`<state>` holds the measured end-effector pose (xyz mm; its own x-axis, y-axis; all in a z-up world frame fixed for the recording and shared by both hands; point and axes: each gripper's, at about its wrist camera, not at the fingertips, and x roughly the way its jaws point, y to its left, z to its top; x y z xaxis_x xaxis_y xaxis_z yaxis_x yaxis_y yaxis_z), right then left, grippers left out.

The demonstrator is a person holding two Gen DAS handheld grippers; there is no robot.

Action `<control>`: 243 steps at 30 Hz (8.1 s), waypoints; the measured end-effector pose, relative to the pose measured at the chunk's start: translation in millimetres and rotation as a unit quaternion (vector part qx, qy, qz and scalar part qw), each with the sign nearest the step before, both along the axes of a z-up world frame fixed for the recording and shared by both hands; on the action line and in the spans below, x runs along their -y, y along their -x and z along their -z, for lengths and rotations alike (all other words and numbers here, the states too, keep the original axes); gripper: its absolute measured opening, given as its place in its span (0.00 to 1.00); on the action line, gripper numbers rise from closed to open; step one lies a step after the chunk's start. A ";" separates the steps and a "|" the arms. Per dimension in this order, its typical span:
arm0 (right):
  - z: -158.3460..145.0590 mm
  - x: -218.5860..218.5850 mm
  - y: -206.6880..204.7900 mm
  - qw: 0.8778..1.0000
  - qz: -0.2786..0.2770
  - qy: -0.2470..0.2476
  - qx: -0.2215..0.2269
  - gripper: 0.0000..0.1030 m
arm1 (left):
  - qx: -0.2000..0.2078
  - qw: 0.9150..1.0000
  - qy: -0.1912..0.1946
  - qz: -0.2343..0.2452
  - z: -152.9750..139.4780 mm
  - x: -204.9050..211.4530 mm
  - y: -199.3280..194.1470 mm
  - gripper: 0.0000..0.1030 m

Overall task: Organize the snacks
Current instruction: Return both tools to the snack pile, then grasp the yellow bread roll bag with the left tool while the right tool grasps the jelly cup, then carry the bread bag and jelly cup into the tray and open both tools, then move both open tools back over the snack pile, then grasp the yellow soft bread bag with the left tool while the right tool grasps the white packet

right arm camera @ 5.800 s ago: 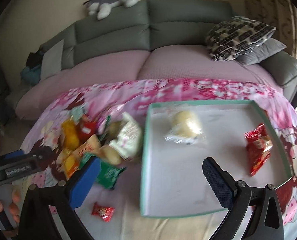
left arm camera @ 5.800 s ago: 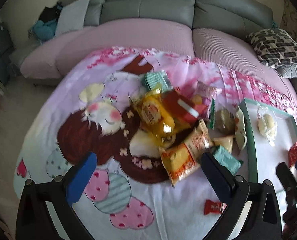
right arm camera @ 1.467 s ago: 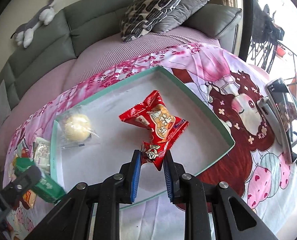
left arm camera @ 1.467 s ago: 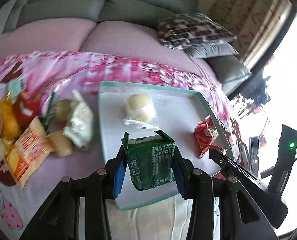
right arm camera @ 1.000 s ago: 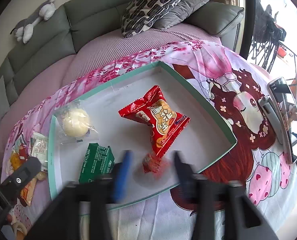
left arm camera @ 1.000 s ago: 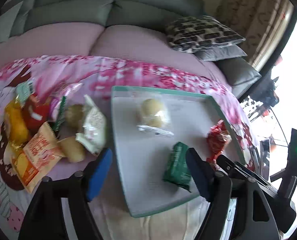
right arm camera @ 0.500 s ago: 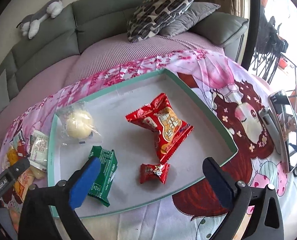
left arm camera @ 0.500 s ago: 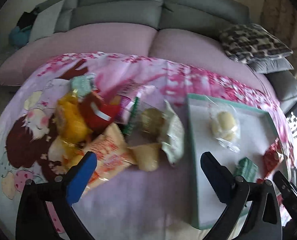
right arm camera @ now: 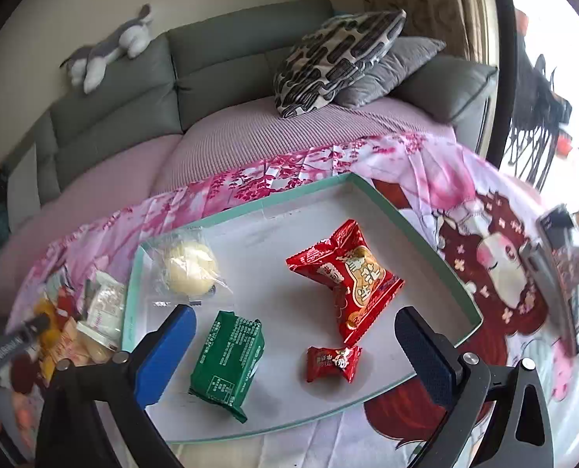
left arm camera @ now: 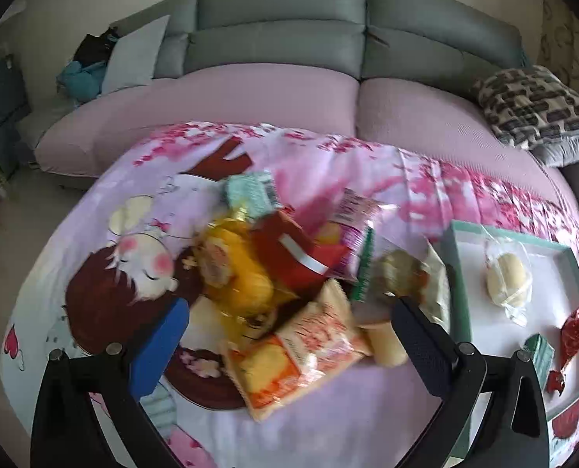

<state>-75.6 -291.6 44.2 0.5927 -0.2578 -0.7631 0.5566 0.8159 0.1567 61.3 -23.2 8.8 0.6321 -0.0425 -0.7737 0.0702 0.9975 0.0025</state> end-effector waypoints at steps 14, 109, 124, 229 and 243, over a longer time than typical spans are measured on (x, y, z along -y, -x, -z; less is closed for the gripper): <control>-6.7 -63.6 -38.7 0.994 -0.104 -0.013 0.015 1.00 | -0.014 0.994 0.057 -0.093 1.3 -87.1 -16.4 1.00; -2.9 -144.2 -104.7 0.964 -0.261 -0.051 0.021 0.34 | -0.099 0.978 0.182 0.009 6.9 -37.9 -15.8 0.54; -19.9 -55.8 -77.5 0.986 -0.149 -0.051 0.053 0.34 | -0.039 0.977 0.172 0.121 -26.3 35.1 -7.6 0.54; 28.6 -156.6 -140.1 0.969 -0.242 -0.038 -0.002 0.86 | -0.113 0.984 0.123 -0.062 23.4 -93.6 -57.3 1.00; 42.7 -164.4 -160.1 0.970 -0.240 0.025 -0.031 0.60 | -0.153 0.978 0.131 -0.054 57.7 -67.8 -79.6 1.00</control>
